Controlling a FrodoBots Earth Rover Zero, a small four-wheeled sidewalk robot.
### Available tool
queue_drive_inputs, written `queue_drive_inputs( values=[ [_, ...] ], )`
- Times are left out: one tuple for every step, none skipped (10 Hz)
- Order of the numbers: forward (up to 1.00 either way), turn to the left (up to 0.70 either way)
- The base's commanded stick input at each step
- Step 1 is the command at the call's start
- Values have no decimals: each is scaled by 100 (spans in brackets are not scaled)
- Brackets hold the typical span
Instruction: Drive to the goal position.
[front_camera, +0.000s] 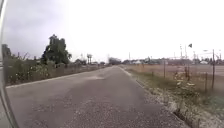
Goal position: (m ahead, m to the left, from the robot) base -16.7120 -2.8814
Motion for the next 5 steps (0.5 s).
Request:
queue_drive_inputs(
  values=[
    [8,0],
    [7,0],
    [7,0],
    [7,0],
    [7,0]
  ],
)
